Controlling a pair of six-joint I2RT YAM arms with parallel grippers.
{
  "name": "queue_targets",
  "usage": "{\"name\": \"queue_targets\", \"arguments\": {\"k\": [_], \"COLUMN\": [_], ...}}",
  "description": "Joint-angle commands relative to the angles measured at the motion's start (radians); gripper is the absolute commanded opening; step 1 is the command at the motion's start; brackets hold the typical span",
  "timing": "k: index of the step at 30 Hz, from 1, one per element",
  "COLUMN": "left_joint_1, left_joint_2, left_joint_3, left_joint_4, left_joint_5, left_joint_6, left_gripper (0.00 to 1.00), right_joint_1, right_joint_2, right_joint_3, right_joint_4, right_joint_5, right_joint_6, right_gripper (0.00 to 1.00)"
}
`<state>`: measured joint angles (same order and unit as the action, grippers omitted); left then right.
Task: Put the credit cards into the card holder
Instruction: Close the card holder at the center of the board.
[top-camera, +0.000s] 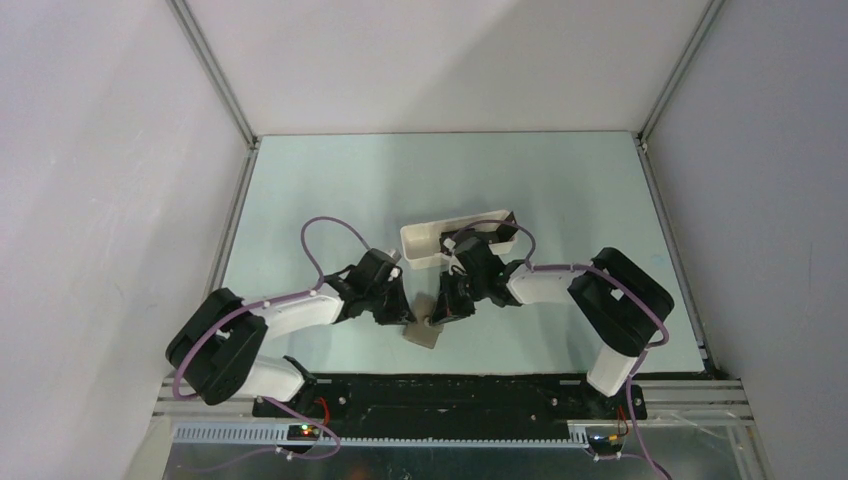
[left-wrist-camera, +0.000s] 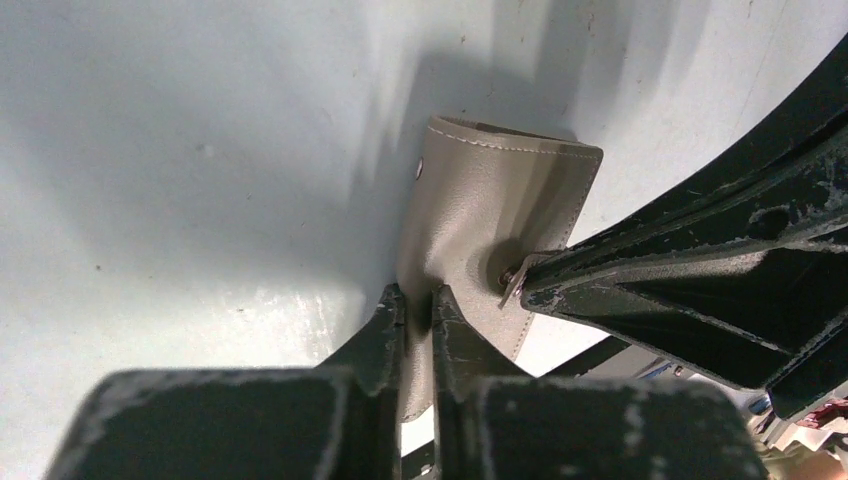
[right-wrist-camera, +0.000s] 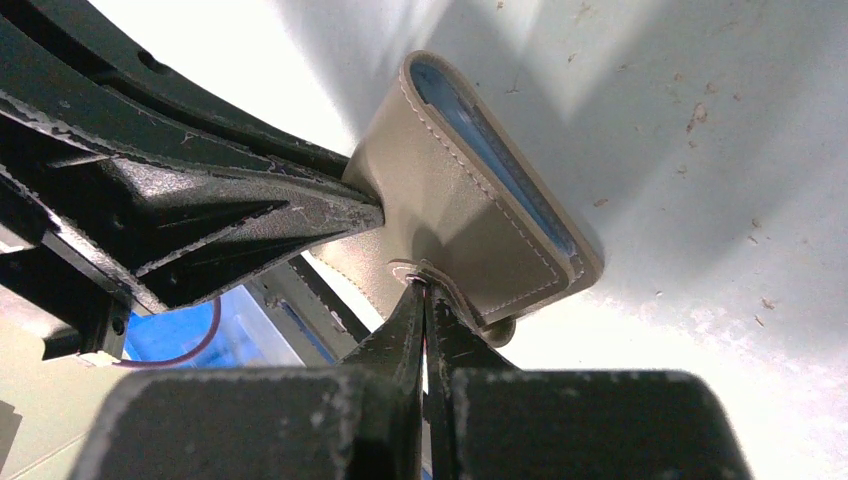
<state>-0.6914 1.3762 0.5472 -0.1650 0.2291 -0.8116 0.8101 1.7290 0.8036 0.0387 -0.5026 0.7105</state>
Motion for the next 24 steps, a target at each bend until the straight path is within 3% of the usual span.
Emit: {"name": "queue_targets", "arguments": {"k": [1, 13, 24], "left_joint_1": [-0.035, -0.083, -0.115], "left_joint_2": [0.048, 0.086, 0.121], "left_joint_3": [0.005, 0.056, 0.104], "left_joint_4": [0.036, -0.041, -0.087], "left_joint_5": [0.011, -0.034, -0.060], "left_joint_6": [-0.006, 0.015, 0.030], "left_gripper": [0.01, 0.00, 0.00], "right_joint_1": [0.016, -0.002, 0.042], "right_joint_2": [0.062, 0.027, 0.149], "right_joint_3": [0.011, 0.025, 0.122], "right_joint_4": [-0.023, -0.032, -0.265], "right_joint_5": [0.131, 0.156, 0.342], "right_joint_6": [-0.022, -0.005, -0.038], "right_gripper": [0.00, 0.00, 0.00]}}
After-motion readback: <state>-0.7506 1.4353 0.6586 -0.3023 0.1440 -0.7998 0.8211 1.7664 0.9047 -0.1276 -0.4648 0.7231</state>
